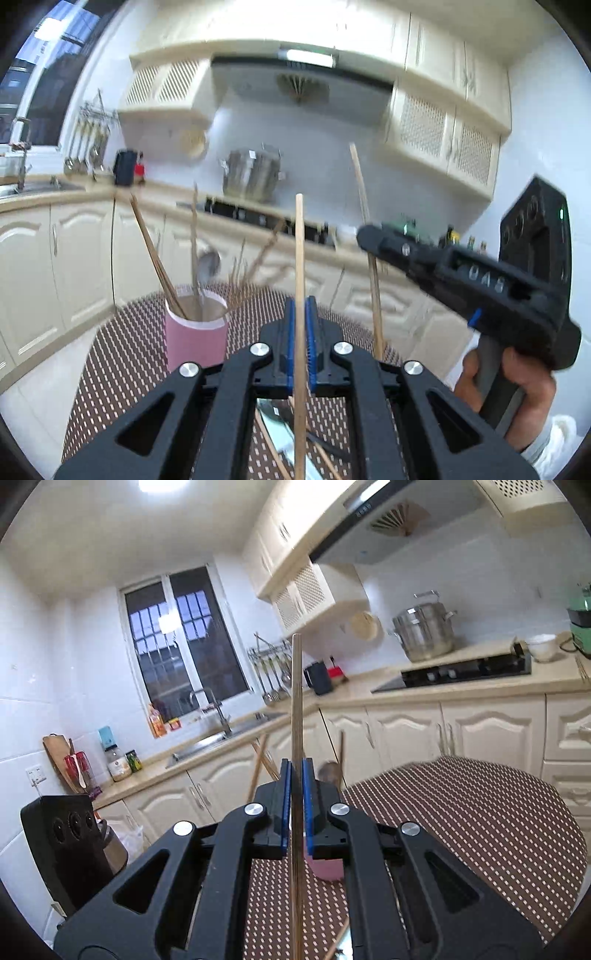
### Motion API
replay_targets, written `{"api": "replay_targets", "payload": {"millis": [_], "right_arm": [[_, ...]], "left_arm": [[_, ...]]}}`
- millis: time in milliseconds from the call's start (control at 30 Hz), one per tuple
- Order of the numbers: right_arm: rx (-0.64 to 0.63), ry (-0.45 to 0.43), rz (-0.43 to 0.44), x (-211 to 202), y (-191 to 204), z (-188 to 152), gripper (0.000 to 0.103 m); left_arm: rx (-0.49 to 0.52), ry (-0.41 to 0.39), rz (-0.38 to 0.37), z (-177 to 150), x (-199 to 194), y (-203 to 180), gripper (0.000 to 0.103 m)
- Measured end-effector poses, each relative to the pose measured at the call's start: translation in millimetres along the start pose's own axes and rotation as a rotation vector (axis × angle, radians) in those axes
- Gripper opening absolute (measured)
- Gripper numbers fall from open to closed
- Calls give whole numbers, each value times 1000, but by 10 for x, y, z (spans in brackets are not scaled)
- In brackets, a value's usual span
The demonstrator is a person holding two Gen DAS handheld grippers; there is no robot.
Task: Organize utensils
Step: 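Lift a chopstick with the left gripper while the right gripper lifts a chopstick, then lower both chopsticks into the pink cup and open both grippers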
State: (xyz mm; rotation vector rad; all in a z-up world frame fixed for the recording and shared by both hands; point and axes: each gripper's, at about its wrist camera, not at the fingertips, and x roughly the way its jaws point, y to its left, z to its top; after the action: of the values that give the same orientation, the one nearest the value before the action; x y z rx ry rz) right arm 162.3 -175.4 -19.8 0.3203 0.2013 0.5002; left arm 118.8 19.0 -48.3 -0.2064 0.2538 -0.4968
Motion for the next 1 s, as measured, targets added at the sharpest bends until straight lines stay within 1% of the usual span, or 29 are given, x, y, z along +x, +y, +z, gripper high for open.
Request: {"api": "replay_targets", "payload": {"millis": [100,200,367,433,533,600,733,1000], "right_arm": [[-12,-31,17,93,93,35,7],[-19,-54,36,224,177,49,7],[-41,-68,70,538,278,16,7],[-40,-58,89,687,285,-20,7],[-47,-32,99,885,259,-94,7],[-72,-29,88,975,246,-143,7],[-70,-63,57,1117,130,-116,7],[-88,-109,31,1354,18,-35,7]], "left_arm": [[-16,-90,26,103,-50,62,6],[-20,-163,41,211,-43,98,6],[-31,-248,73,357,67,238,6],[-55,-275,80,419,128,342,6],[-84,-297,90,474,224,532,6],[-102,-304,98,489,313,638,6],[-134,-323,100,514,479,795,6],[-135,-365,117,506,836,924,6]]}}
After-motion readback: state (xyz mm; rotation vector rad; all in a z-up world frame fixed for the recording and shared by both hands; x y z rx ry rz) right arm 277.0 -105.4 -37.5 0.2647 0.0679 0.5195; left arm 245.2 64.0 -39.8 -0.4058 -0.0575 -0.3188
